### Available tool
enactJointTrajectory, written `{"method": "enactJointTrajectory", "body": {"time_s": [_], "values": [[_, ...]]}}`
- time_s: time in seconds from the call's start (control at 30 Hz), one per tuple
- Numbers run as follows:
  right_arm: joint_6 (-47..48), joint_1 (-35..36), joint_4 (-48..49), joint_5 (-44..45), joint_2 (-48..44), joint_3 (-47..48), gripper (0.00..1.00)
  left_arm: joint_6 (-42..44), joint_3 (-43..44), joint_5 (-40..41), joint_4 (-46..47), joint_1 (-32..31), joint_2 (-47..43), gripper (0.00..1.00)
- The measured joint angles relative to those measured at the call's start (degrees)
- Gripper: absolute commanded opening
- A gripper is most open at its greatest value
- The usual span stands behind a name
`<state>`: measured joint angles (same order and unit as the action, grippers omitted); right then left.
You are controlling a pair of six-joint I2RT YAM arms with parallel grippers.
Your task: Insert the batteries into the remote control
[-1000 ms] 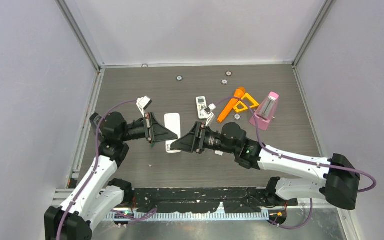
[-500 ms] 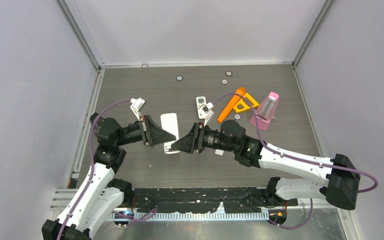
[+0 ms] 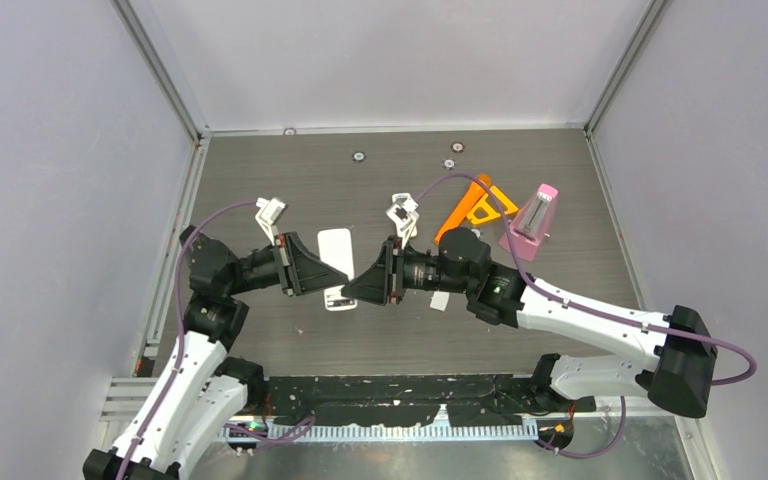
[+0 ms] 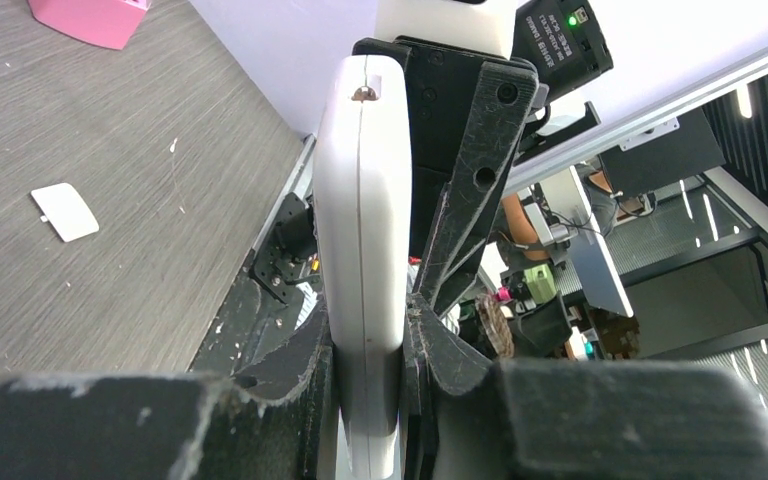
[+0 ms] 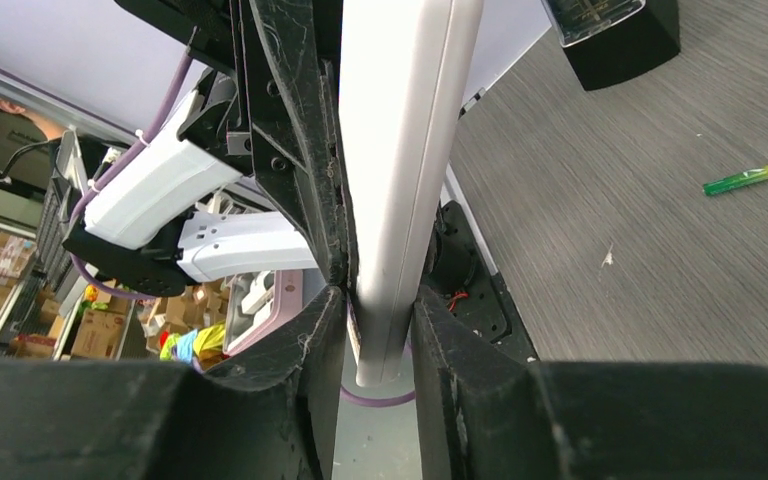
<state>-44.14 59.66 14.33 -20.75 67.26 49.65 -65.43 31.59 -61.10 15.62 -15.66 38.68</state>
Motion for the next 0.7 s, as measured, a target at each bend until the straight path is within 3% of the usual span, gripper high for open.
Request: {"method": "enactJointTrajectory", "body": {"time_s": [0.2, 0.37, 0.53, 0.7], "values": [[0.59, -0.09, -0.55, -2.16, 0.39, 0.66, 0.05, 0.26, 0.00, -0.52, 0.33, 0.04, -0.61, 0.48], [1.51, 0.13, -2.23, -4.15, 1.11, 1.49, 0.05, -0.04, 0.00, -0.66, 0.57, -0.13, -0.98, 0.61], [2.86, -0.02, -4.61, -6.64, 1.11, 2.34, 0.05, 0.02, 0.00, -0.66, 0.44, -0.13, -1.09, 0.60], [5.22, -1.57, -8.02, -10.88, 1.09, 4.42, 0.05, 2.71, 0.72, -1.49, -2.69, -0.13, -1.09, 0.44]]}}
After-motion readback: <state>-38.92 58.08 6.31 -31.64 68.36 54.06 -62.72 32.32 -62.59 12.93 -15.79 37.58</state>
